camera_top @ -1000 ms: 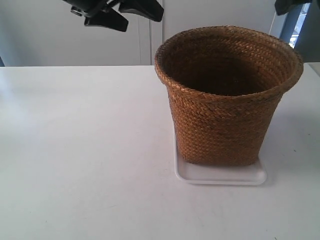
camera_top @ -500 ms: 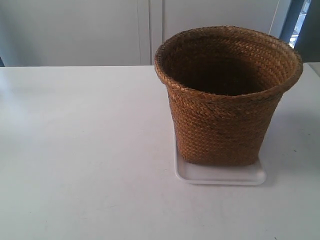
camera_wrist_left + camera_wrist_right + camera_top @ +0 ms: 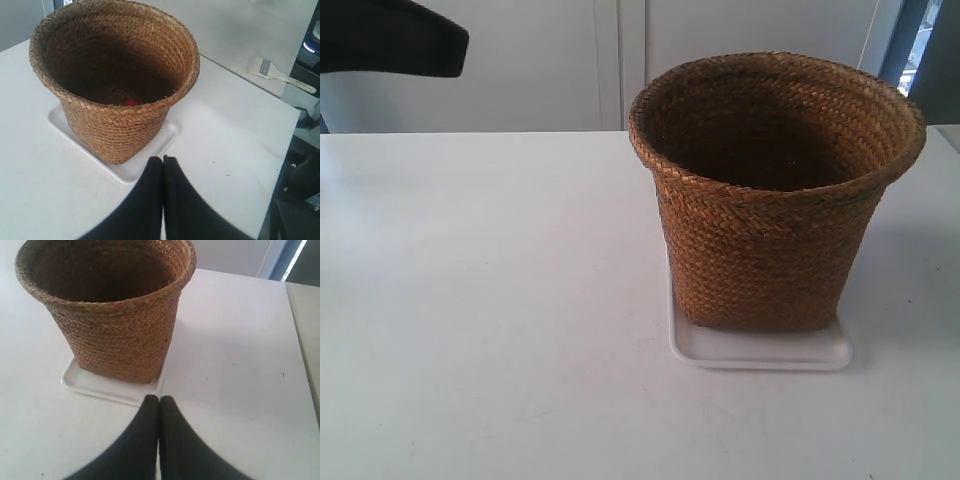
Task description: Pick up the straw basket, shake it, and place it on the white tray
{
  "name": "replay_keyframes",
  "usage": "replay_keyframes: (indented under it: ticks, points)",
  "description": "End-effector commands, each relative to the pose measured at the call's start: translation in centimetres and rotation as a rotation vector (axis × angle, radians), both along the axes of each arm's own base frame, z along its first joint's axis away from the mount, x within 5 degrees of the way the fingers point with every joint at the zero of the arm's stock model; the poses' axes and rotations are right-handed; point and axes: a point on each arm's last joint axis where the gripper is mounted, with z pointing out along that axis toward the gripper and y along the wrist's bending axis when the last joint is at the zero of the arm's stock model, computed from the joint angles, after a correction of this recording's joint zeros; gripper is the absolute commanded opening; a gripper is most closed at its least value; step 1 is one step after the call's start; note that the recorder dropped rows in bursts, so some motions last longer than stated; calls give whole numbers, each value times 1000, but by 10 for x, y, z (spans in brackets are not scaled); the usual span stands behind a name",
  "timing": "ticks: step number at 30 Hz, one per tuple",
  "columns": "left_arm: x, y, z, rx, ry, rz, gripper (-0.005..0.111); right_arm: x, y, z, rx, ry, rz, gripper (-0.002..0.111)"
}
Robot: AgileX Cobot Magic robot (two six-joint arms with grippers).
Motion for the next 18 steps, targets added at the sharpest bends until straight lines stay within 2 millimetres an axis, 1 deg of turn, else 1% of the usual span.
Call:
replay_keyframes:
  ticks: [1, 3, 5, 18]
  points:
    - [-15, 3, 4, -6, -27, -20, 0, -16, 0, -1, 13, -53, -7, 0]
    - [-16, 3, 4, -6, -28, -21, 0, -21, 0, -1, 14, -73, -7, 0]
    - [-15, 3, 5, -8, -31, -18, 0, -22, 0, -1, 14, -80, -7, 0]
    - [-15, 3, 5, -9, -34, -15, 0, -22, 0, -2, 14, -75, -7, 0]
